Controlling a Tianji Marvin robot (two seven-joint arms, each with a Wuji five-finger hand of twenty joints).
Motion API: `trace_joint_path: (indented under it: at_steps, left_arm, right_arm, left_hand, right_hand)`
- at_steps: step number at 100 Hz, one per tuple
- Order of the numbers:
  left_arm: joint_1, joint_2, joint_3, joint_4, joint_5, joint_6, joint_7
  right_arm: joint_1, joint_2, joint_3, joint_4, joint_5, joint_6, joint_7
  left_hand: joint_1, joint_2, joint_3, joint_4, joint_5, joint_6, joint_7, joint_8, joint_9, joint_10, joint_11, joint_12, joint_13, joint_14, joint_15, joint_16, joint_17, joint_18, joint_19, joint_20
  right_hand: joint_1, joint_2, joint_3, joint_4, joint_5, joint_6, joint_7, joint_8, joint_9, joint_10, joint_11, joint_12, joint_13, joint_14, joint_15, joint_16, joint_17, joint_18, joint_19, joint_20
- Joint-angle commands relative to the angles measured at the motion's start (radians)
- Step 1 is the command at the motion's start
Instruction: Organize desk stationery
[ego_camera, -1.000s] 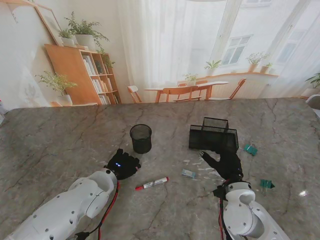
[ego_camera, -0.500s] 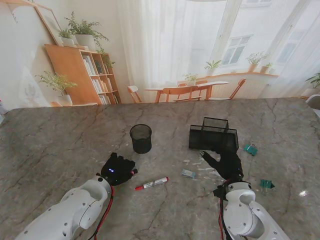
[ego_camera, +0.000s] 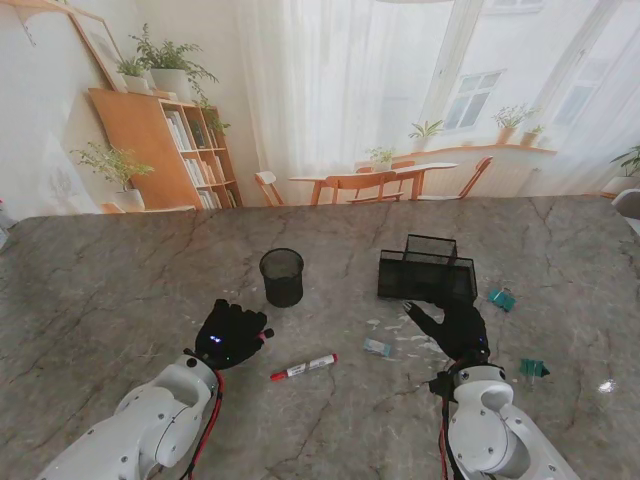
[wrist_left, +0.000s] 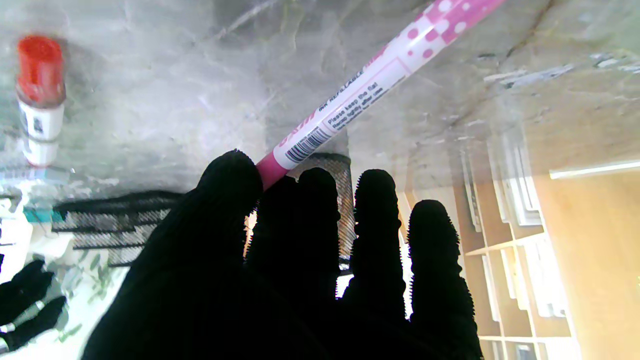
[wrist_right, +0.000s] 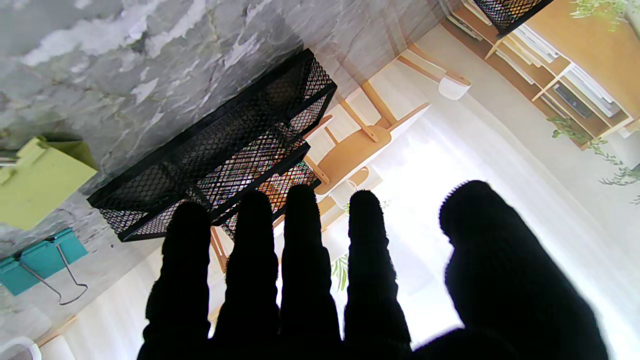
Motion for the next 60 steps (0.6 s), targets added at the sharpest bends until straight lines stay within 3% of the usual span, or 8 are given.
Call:
trace_joint_path:
  at_steps: [1, 32, 60]
  left_arm:
    - [0.014, -0.012, -0.007, -0.016, -0.017, 0.014, 0.021]
    - [0.058, -0.060, -0.048, -0.056, -0.150, 0.055, 0.190]
    - [0.071, -0.101, -0.073, -0.101, -0.260, 0.037, 0.313]
  right_arm:
    - [-0.006, -0.002, 0.001, -0.002, 0.000, -0.003, 0.009]
    - [-0.007, -0.003, 0.002, -0.003, 0.000, -0.002, 0.006]
    - [-0.008, -0.003, 0.003, -0.004, 0.000, -0.002, 0.003]
  left_hand:
    - [0.055, 0.002, 0.038, 0.053, -0.016, -0.003, 0.069, 0.025, -0.021, -0.095, -0.002, 0.010, -0.018, -0.011, -0.011, 0.018, -0.013, -0.021, -0.013, 0.039]
    - [0.066, 0.007, 0.019, 0.050, -0.016, -0.007, 0.064, 0.023, -0.021, -0.099, -0.006, 0.010, -0.016, -0.012, -0.014, 0.020, -0.011, -0.021, -0.016, 0.044]
    - [0.075, 0.010, 0.006, 0.049, -0.016, -0.011, 0.060, 0.022, -0.022, -0.100, -0.010, 0.010, -0.015, -0.014, -0.019, 0.021, -0.007, -0.023, -0.019, 0.050]
  right_hand:
    - [-0.001, 0.037, -0.017, 0.032, 0.018, -0.003, 0.011, 0.007, 0.010, 0.003, 0.008, 0.016, 0.001, -0.002, 0.010, 0.012, -0.007, 0.012, 0.015, 0.016]
    - [0.000, 0.041, -0.019, 0.032, 0.020, -0.002, 0.012, 0.008, 0.009, 0.003, 0.007, 0.016, 0.000, -0.001, 0.010, 0.012, -0.008, 0.012, 0.015, 0.016]
    - [0.001, 0.042, -0.021, 0.033, 0.021, -0.002, 0.013, 0.009, 0.009, 0.003, 0.007, 0.016, 0.001, -0.003, 0.010, 0.013, -0.008, 0.011, 0.015, 0.016]
